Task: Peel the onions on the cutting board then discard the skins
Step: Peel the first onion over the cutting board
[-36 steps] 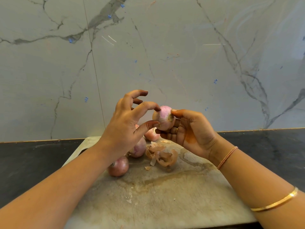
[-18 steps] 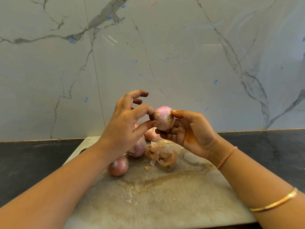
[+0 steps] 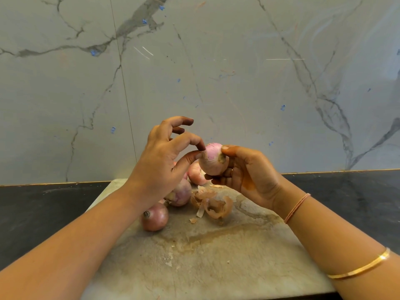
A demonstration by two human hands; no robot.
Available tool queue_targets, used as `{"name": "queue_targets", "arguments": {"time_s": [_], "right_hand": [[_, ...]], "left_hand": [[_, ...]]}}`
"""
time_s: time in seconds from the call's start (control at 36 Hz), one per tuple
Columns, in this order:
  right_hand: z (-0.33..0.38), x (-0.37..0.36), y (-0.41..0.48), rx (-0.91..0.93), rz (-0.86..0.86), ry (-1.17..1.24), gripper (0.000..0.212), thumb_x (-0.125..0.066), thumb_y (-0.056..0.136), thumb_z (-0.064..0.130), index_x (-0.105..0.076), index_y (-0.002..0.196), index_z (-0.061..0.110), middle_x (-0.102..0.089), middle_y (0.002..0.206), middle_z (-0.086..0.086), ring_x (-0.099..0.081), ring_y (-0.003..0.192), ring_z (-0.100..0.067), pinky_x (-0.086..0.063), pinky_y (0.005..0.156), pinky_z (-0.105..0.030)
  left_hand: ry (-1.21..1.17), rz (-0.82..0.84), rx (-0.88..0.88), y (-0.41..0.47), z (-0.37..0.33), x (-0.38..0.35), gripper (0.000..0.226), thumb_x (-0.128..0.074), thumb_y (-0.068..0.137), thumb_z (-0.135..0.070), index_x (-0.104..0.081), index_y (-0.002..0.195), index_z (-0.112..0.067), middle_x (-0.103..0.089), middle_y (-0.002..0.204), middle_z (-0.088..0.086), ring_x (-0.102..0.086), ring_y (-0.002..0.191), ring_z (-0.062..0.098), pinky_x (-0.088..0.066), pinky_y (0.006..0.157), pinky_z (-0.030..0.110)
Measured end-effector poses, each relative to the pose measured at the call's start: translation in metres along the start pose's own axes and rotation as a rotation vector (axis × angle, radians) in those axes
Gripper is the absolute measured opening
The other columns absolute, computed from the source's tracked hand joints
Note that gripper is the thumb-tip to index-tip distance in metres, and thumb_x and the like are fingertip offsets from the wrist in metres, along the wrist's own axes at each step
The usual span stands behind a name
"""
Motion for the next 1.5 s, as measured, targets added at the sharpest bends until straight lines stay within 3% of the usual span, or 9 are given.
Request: {"name": "queue_targets", "arguments": {"time_s": [0.19,0.33,0.53,0.64,0.75,1.03,1.17,1.31,1.5], "right_hand": [[-0.001,-0.002,0.000,-0.017,0.002,-0.001,0.022,-0.043,0.098,0.018,-0.059,0.109,0.007,-0.067,0.096,-0.017,-0.069,0.072,-0.024,-0.057,0.070,-0.030],[0.002,0.001,0.002,0.002,-0.058,0.116,0.034,-0.042,0.098,0.017,-0.052,0.124,-0.001,-0.064,0.098,-0.021,-0.070,0.071,-0.025,-0.058,0.065,-0.030],[0.009,0.007,0.002,0.025,-0.148,0.296,0.037,-0.039,0.098,0.018,-0.051,0.127,-0.002,-0.062,0.104,-0.024,-0.066,0.078,-0.031,-0.055,0.072,-0.032],[0.007,0.005,0.001,0.002,-0.127,0.256,0.031,-0.040,0.098,0.017,-0.052,0.119,-0.001,-0.063,0.099,-0.022,-0.068,0.074,-0.028,-0.057,0.071,-0.033],[0.003,0.002,0.001,-0.018,-0.102,0.183,0.034,-0.043,0.098,0.018,-0.050,0.126,0.000,-0.065,0.096,-0.020,-0.071,0.069,-0.025,-0.060,0.067,-0.031],[0.001,-0.002,-0.001,-0.036,-0.056,0.126,0.037,-0.043,0.097,0.017,-0.050,0.129,-0.001,-0.067,0.094,-0.019,-0.071,0.071,-0.025,-0.060,0.068,-0.030],[0.002,-0.001,-0.001,-0.034,-0.047,0.122,0.038,-0.043,0.097,0.019,-0.050,0.129,-0.002,-0.069,0.094,-0.020,-0.072,0.074,-0.025,-0.059,0.071,-0.031],[0.003,-0.002,-0.002,-0.032,-0.039,0.136,0.034,-0.043,0.098,0.018,-0.052,0.125,0.000,-0.069,0.092,-0.020,-0.072,0.072,-0.026,-0.060,0.070,-0.032],[0.002,-0.001,-0.001,-0.031,-0.024,0.145,0.038,-0.042,0.098,0.018,-0.052,0.127,-0.003,-0.071,0.089,-0.019,-0.072,0.072,-0.026,-0.060,0.069,-0.031]], "left_hand": [[0.035,0.033,-0.026,0.001,0.000,-0.004,0.011,-0.053,0.087,-0.027,-0.060,0.095,-0.027,-0.033,0.132,-0.013,-0.029,0.116,0.001,-0.024,0.091,0.014],[0.052,0.076,-0.072,0.000,0.003,-0.007,0.012,-0.042,0.089,-0.039,-0.052,0.094,-0.036,-0.036,0.135,-0.009,-0.028,0.115,-0.001,-0.024,0.092,0.018],[0.105,0.181,-0.079,-0.004,0.005,-0.012,0.016,-0.042,0.090,-0.038,-0.056,0.096,-0.032,-0.036,0.138,-0.010,-0.024,0.118,0.001,-0.025,0.093,0.028],[0.061,0.117,-0.034,-0.003,0.003,-0.009,0.015,-0.046,0.088,-0.038,-0.054,0.101,-0.036,-0.033,0.132,-0.017,-0.022,0.118,-0.003,-0.021,0.095,0.018],[0.097,0.031,-0.068,-0.001,-0.002,-0.003,0.034,-0.050,0.084,-0.048,-0.047,0.117,-0.039,-0.034,0.136,-0.007,-0.025,0.118,0.000,-0.022,0.094,0.016],[0.139,0.025,-0.102,-0.002,0.000,-0.008,0.023,-0.055,0.085,-0.039,-0.050,0.107,-0.038,-0.033,0.137,-0.001,-0.037,0.118,0.017,-0.037,0.090,0.034],[0.145,0.021,-0.114,-0.002,0.000,-0.009,0.014,-0.046,0.086,-0.041,-0.051,0.099,-0.038,-0.036,0.137,0.000,-0.038,0.118,0.017,-0.039,0.089,0.035],[0.144,0.008,-0.098,-0.002,-0.001,-0.008,0.024,-0.046,0.085,-0.042,-0.050,0.109,-0.039,-0.032,0.138,-0.002,-0.038,0.118,0.017,-0.031,0.091,0.024],[0.140,0.008,-0.093,-0.002,0.000,-0.007,0.013,-0.050,0.086,-0.042,-0.051,0.098,-0.038,-0.037,0.138,0.001,-0.041,0.119,0.020,-0.036,0.089,0.031]]}}
Point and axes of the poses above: each hand's wrist, its own y-axis towards the middle knuckle, its own x-axis out of the back of the hand, z = x × y, the point moved 3 cm from there along y, towards the middle knuckle
